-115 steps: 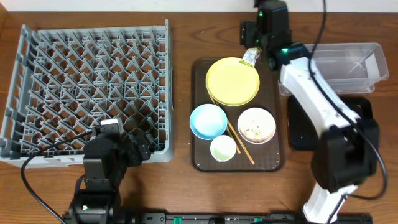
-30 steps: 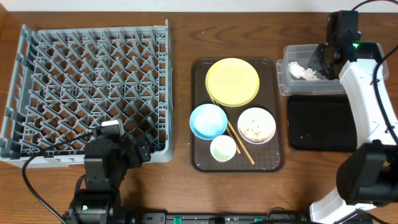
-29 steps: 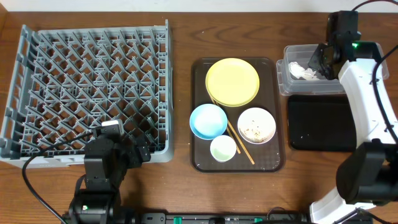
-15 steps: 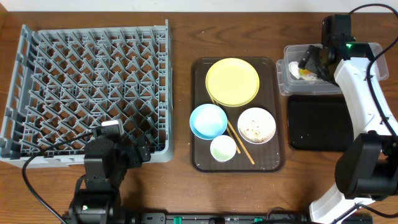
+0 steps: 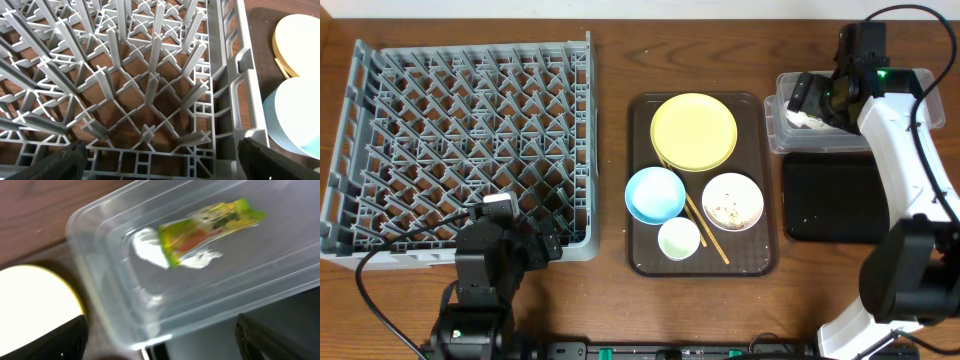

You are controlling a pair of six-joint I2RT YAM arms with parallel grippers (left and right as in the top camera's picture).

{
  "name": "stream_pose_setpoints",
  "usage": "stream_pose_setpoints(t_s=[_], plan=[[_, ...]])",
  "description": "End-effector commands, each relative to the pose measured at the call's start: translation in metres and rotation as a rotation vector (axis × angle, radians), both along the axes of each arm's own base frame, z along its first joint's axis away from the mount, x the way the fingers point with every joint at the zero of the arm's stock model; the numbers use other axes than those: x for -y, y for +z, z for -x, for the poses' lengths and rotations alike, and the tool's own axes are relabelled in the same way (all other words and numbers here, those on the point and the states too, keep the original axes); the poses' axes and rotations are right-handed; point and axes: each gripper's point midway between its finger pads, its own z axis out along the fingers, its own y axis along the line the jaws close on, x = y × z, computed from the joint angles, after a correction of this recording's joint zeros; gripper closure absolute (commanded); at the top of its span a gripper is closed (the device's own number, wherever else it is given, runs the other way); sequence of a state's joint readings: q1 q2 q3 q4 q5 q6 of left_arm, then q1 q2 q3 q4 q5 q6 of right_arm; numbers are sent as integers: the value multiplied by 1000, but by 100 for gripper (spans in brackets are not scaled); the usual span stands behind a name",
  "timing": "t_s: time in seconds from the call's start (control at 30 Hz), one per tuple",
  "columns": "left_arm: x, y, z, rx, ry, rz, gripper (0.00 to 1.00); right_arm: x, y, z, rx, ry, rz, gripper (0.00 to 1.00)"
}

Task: Sort waste into correct bins and load items into the dishwasher rack
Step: 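Carry the wrapper right and release it into the clear bin, then move the right gripper to the pink rice bowl and grip its rim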

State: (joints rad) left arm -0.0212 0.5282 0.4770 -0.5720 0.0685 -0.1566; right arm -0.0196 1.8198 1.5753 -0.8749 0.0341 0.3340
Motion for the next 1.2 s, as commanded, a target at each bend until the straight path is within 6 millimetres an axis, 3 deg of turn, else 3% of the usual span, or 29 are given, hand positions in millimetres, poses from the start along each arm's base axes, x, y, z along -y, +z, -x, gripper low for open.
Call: stream_pose_setpoints(t_s=[0.0, 0.17, 0.37, 0.43, 0.53, 0.67, 0.87, 1.17], plan=[[-1, 9, -3, 24, -3, -6, 2, -43, 39, 12, 70, 203, -44, 11], [-1, 9, -3, 24, -3, -6, 2, -96, 34, 49, -36, 351, -58, 29], [-1, 9, -3, 24, -3, -6, 2, -156, -6, 102, -205, 480, -60, 42], [-1, 9, -3, 24, -3, -6, 2, -169, -20, 118, -248, 492, -61, 52], [-1, 9, -3, 24, -3, -6, 2, -184, -41, 136, -288, 492, -58, 58], [-1, 9, -3, 24, -3, -6, 2, -197, -68, 153, -310, 489, -61, 61], [-1, 9, -3, 23, -3, -6, 2, -201, -94, 166, -322, 475, -66, 64], [-1, 9, -3, 23, -3, -6, 2, -189, -122, 172, -309, 435, -31, 73]])
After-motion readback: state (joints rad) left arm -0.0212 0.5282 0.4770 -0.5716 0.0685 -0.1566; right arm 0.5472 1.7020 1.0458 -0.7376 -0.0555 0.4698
